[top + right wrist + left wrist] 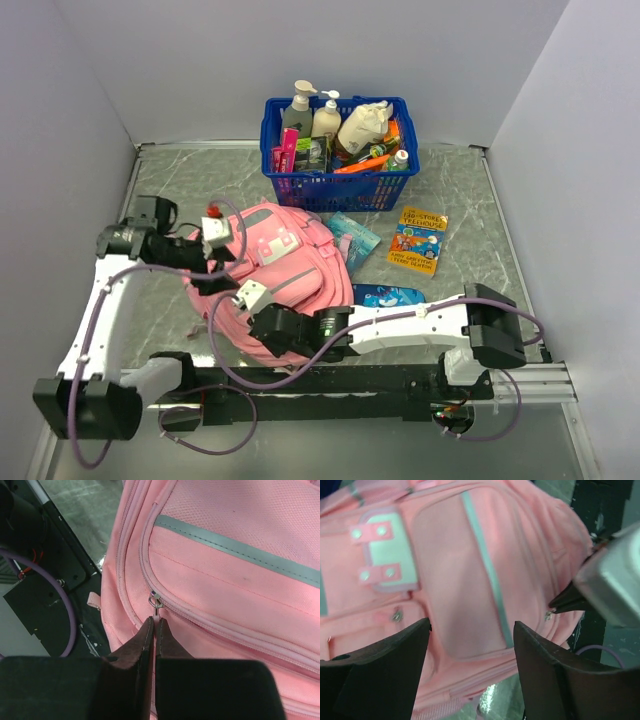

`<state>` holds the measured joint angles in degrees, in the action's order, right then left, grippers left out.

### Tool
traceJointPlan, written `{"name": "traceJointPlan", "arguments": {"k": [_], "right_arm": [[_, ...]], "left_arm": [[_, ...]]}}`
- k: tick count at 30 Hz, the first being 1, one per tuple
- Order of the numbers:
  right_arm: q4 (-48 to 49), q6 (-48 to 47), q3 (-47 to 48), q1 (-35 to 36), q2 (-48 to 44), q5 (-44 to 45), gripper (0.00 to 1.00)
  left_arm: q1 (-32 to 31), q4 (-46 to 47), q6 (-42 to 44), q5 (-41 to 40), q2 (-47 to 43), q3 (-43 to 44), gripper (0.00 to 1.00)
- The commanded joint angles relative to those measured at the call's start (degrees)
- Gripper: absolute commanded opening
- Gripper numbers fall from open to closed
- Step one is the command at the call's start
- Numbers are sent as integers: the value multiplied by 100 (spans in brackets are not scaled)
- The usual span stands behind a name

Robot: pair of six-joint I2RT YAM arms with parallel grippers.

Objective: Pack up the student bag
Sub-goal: Place the personal item in the student bag, then zip the student bag at the center of the board.

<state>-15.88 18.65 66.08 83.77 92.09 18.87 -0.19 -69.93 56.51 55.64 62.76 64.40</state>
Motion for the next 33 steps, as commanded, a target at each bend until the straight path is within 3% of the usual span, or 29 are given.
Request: {"name": "traceJointPlan", "arguments": {"k": [1,9,21,26,29,33], "right_arm": [[-12,165,-226,-88,-613,266,0],[339,525,-754,-448,-1140,-269,0],[753,842,-1080,-1336,-1501,-1675,0],[735,806,-1010,-1389,-1449,-1817,0],[718,780,-957,-1389,-1431,-1826,0],[648,736,-896,-1416,-1475,-1835,0]], "left_arm": [[-780,366,-176,-158,-484,-340,73],[-1212,489,185,-255,-634,-1017,73],[-2073,963,-8,-615,-432,-1439,72],[-2468,1332,-386,-791,-203,-1378,71],[-2635,1569,-562,-1019,-71,-1386,66],[-2785,1615,-589,-1196,52,-1500,51]]}}
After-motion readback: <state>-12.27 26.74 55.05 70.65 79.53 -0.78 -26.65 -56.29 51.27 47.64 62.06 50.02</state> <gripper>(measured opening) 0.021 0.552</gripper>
